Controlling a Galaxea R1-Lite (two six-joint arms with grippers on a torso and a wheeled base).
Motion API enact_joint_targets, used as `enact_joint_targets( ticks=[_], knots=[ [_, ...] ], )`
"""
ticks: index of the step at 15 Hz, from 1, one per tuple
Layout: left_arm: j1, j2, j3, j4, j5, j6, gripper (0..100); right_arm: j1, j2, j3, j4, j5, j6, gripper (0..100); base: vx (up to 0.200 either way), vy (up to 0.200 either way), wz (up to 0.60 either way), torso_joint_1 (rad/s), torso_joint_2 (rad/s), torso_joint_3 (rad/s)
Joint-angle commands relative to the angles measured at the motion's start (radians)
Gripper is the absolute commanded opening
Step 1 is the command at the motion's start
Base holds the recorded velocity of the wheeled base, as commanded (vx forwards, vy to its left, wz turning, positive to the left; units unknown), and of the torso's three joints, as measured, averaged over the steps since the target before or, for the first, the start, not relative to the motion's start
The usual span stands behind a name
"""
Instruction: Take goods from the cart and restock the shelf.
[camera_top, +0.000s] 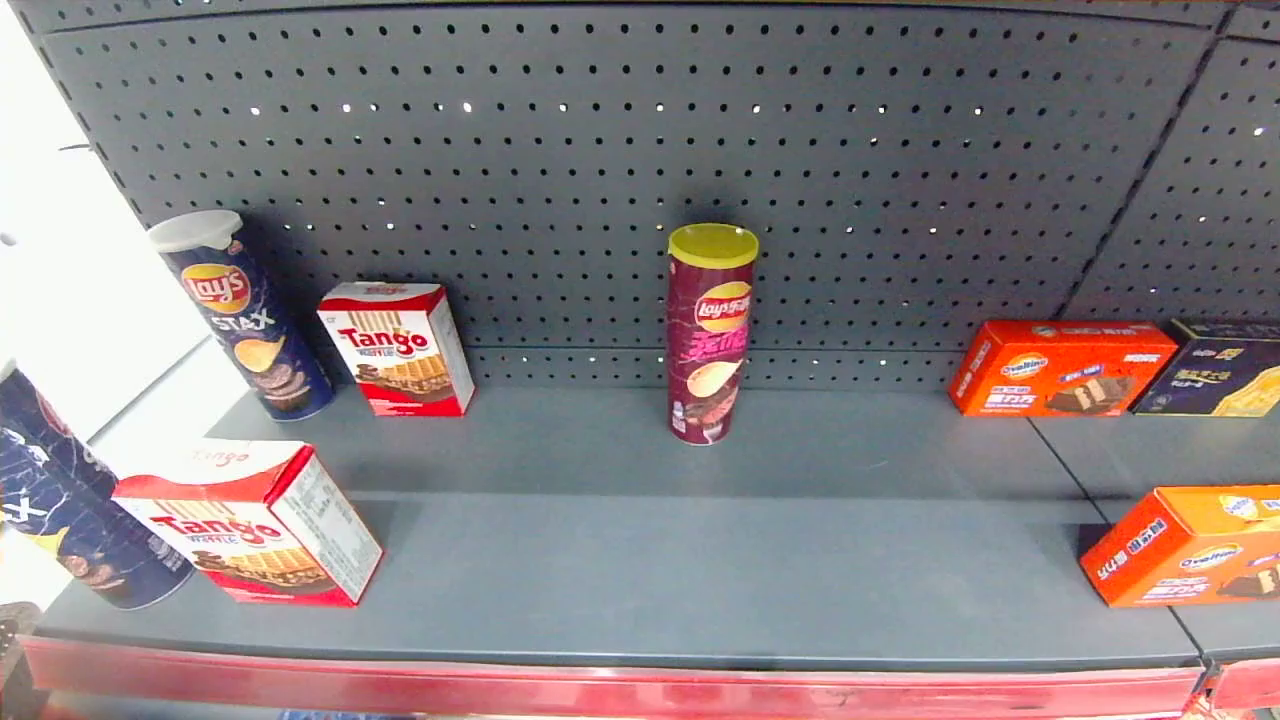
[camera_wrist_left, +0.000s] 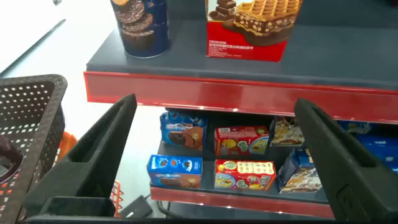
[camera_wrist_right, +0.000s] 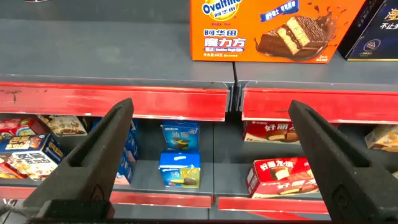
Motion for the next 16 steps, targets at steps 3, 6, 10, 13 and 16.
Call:
enact_joint_targets(
  ticks=[3, 6, 10, 13, 16],
  knots=[
    [0.001, 0.0, 0.0, -0.001, 0.001, -0.001, 100, 0.0, 0.001, 0.001, 0.0, 0.001, 0.0, 100, 0.0, 0.0, 0.6, 0.002, 0.0, 0.004],
    [0.001, 0.0, 0.0, -0.001, 0.001, -0.001, 100, 0.0, 0.001, 0.001, 0.0, 0.001, 0.002, 100, 0.0, 0.0, 0.6, -0.001, 0.0, 0.002],
    [0.001, 0.0, 0.0, -0.001, 0.001, -0.001, 100, 0.0, 0.001, 0.001, 0.0, -0.002, 0.006, 100, 0.0, 0.0, 0.6, 0.002, 0.0, 0.0],
    [0.001, 0.0, 0.0, -0.001, 0.001, -0.001, 100, 0.0, 0.001, 0.001, 0.0, -0.002, 0.005, 100, 0.0, 0.0, 0.0, 0.0, 0.0, 0.0],
    [0.0, 0.0, 0.0, -0.001, -0.002, 0.001, 100, 0.0, 0.001, 0.001, 0.0, -0.002, 0.005, 100, 0.0, 0.0, 0.0, 0.0, 0.0, 0.0]
  ],
)
